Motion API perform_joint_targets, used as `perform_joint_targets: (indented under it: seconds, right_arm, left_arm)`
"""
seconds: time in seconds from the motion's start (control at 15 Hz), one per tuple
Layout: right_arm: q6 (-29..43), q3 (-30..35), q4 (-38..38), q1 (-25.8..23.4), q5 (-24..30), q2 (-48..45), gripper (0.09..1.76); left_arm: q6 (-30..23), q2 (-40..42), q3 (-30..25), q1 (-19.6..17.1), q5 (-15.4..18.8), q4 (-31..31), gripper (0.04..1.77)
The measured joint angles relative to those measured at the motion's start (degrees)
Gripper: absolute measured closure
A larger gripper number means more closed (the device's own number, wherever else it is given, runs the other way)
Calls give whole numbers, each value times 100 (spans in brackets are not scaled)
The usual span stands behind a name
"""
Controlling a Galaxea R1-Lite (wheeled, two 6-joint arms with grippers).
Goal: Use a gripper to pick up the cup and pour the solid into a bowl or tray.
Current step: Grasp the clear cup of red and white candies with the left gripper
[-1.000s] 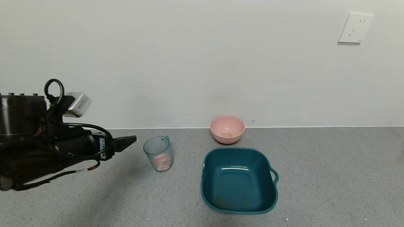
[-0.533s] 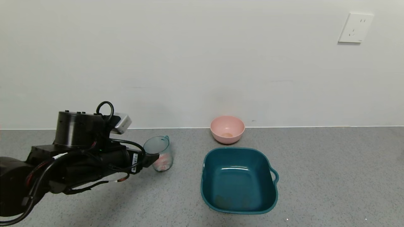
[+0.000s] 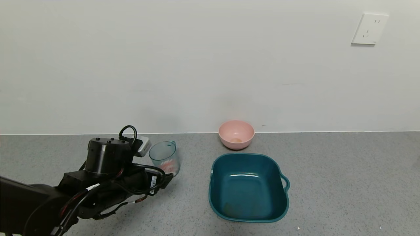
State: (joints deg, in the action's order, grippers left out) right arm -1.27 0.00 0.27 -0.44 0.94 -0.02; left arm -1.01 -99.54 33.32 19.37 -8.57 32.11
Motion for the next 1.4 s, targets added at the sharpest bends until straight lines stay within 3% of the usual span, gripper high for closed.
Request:
perform_joint_targets:
  seconds: [0.53, 1.4]
  right_arm:
    - [-2, 0, 0, 0, 2, 0, 14]
    - [-2, 0, 0, 0, 0, 0, 14]
  left_arm:
    - [-39, -772, -207, 24, -177, 926, 9]
    - [-4, -1651, 601, -101, -173, 956, 9]
